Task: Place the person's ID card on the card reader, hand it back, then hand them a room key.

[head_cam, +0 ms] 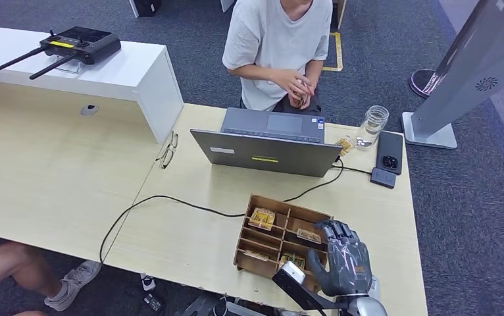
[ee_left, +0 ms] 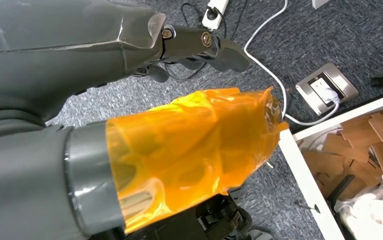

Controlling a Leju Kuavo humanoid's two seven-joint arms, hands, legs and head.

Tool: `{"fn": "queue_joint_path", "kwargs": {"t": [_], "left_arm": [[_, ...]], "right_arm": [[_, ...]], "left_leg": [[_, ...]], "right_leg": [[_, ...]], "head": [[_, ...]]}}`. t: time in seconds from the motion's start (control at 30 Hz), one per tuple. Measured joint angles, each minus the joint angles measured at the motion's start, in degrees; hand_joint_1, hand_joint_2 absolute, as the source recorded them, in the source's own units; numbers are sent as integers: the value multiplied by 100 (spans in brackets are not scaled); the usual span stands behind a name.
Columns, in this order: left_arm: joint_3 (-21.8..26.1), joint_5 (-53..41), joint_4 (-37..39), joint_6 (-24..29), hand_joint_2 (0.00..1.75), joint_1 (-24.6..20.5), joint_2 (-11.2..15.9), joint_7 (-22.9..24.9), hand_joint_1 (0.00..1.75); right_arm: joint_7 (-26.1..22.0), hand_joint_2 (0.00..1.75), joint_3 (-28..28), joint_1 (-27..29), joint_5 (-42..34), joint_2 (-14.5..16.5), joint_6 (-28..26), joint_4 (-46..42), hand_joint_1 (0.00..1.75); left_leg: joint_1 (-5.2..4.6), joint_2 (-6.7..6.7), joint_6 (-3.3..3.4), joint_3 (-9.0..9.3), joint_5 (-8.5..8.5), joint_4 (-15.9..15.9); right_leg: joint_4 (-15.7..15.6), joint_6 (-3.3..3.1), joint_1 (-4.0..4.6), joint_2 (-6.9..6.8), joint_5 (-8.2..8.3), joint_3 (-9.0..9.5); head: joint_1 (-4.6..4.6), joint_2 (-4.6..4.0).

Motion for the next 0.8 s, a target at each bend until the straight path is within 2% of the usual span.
{"fn": "queue_joint_path", "kwargs": {"t": [0.37, 0.5, 0.8], "left_arm": [[-19, -6, 0, -13, 0, 0, -6, 0, 0], [-29, -6, 0, -21, 0, -1, -26, 0, 0], [-42, -22, 0, -64, 0, -9, -35, 2, 0]], "right_arm": [[-18, 175, 1, -91, 25, 58, 79, -5, 78], [-22, 175, 2, -119, 33, 89, 134, 23, 71], [-22, 175, 4, -177, 34, 185, 164, 207, 68]], "left_leg": [[0, 0, 0, 0, 0, 0], [0, 0, 0, 0, 0, 0], [0, 0, 0, 0, 0, 0]], "right_leg": [[0, 0, 0, 0, 0, 0], [0, 0, 0, 0, 0, 0], [1, 0, 0, 0, 0, 0]], "head": [[0, 0], [0, 0], [0, 0]]}}
